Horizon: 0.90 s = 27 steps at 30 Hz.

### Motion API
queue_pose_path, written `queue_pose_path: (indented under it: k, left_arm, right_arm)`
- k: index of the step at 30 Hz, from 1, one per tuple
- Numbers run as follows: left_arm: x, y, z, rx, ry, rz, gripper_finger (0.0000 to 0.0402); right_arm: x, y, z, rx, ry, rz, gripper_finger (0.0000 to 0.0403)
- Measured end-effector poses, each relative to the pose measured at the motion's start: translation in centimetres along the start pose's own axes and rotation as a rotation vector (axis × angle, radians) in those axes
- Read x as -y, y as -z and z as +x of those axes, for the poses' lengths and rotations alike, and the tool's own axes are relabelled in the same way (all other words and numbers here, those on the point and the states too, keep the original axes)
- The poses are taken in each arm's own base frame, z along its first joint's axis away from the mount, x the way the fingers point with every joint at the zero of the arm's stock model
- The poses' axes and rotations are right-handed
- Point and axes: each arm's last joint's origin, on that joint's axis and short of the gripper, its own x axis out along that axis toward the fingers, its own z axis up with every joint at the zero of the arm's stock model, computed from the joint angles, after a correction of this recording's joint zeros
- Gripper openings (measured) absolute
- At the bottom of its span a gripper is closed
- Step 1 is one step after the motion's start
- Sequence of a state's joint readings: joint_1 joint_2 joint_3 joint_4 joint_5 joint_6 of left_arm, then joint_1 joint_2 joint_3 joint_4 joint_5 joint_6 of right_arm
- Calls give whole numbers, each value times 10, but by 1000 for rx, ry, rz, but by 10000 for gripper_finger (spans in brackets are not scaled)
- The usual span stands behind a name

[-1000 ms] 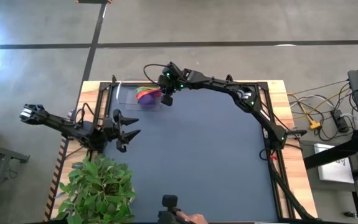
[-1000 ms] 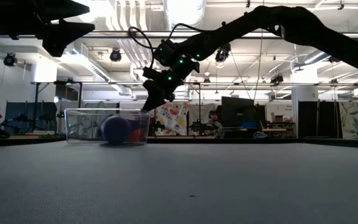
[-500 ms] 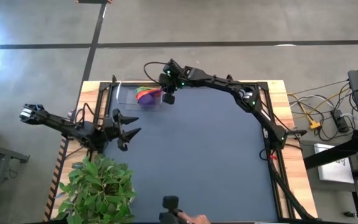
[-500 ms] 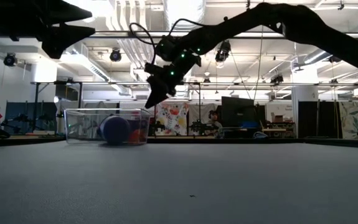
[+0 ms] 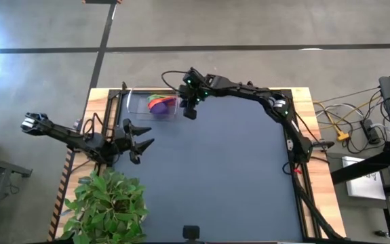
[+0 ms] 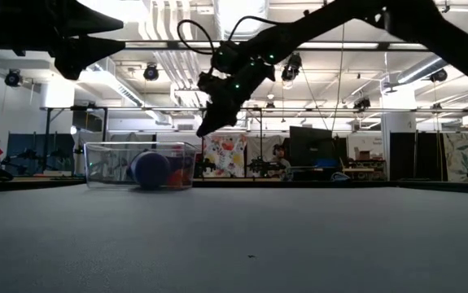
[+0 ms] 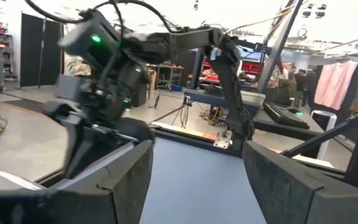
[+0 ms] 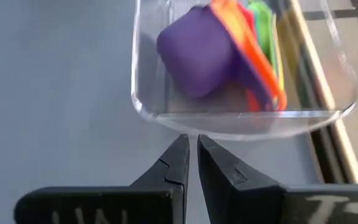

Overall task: Nest measuring cups in basket
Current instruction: Remove the nested measuring cups from the transparent bin

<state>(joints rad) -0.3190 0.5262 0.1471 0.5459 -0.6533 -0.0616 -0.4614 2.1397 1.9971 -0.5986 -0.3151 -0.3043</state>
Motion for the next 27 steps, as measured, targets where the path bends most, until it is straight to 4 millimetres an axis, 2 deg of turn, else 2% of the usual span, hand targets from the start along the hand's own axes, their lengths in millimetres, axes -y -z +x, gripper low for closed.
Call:
queue_pose_path:
  k: [4, 8, 14, 20, 24, 27]
  left_arm:
    - [0, 0, 0, -3, -4, 2, 233]
    - [0, 2, 1, -11, -21, 9, 233]
    - [-2, 6, 5, -30, -52, 6, 233]
    - [-11, 12, 14, -52, -147, -59, 232]
    - [-20, 20, 22, -102, -226, -107, 231]
    - [-26, 14, 32, -166, -277, -106, 231]
  right_arm:
    - [-13, 13, -13, 52, 8, 3, 22]
    - [-28, 27, -43, 177, 37, 11, 22]
    - [-50, 63, -78, 286, 63, 32, 22]
    - [-70, 100, -102, 324, 67, 47, 22]
    - [-82, 116, -124, 361, 82, 41, 22]
    - [-90, 128, -139, 372, 112, 55, 22]
